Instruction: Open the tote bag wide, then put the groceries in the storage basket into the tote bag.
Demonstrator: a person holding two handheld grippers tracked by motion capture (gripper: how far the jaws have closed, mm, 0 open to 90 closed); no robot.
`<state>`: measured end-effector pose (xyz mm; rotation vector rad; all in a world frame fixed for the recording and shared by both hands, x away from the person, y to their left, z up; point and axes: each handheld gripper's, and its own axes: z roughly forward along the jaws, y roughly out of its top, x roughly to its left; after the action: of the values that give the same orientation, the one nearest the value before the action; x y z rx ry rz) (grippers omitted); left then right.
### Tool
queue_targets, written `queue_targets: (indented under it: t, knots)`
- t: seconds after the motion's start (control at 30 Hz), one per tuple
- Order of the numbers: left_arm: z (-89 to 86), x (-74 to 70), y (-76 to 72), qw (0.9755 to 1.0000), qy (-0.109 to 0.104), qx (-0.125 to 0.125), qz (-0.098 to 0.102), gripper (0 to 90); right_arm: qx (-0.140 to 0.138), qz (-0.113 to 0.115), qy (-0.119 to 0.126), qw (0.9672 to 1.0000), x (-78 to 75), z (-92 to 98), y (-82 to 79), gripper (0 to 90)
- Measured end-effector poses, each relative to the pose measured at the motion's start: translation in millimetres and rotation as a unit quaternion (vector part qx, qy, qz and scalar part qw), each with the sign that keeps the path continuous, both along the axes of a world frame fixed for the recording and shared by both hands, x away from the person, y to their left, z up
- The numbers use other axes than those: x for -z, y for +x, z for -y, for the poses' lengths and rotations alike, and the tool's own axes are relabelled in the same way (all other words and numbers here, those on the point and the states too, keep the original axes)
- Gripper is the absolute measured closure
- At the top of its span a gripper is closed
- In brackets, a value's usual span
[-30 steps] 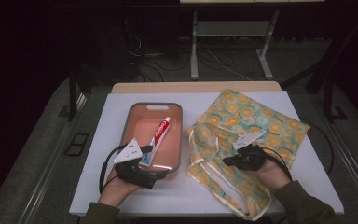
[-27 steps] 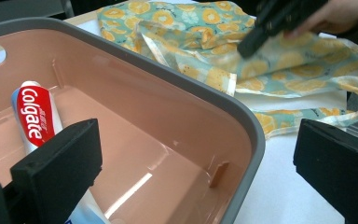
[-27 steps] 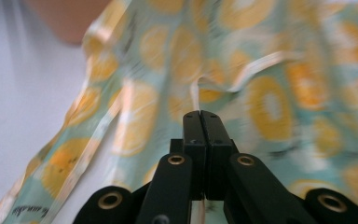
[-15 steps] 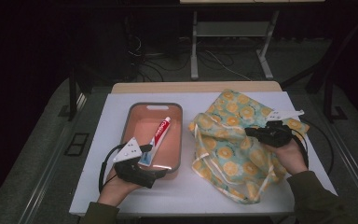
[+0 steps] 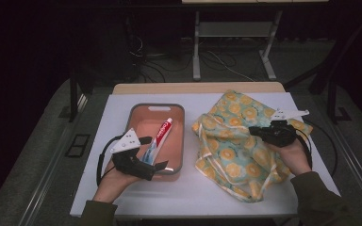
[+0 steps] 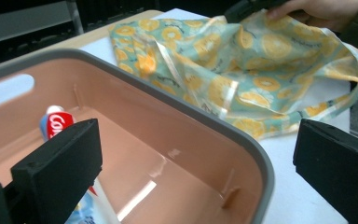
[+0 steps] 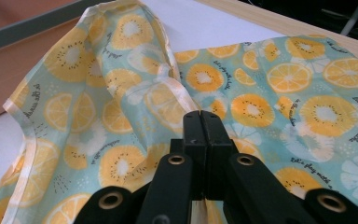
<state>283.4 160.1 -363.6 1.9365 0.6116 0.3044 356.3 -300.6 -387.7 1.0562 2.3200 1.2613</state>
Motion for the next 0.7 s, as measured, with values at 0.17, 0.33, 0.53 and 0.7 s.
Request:
queue_targets:
  t: [0.17,0.33,0.53,0.7]
  knots:
    - [1.9,-7.5,13.6,1.0,-0.003,-0.005,0.005,0.0,0.0,0.0,0.0,1.0,-0.2,-0.2,-0.2,89.8]
    - [5.3,-8.8,27.8,0.9999,0.002,-0.011,0.005,0.0,0.002,0.002,0.002,1.0,-0.8,1.2,-0.6,89.8]
    - [7.4,-3.7,47.5,0.9995,0.018,-0.024,-0.008,0.0,0.0,0.003,0.003,1.0,-0.8,0.8,-0.4,89.8]
    - [6.3,6.3,64.2,0.9981,0.037,-0.041,-0.025,1.2,-0.003,0.002,0.001,1.0,-0.2,-0.4,-0.1,89.8]
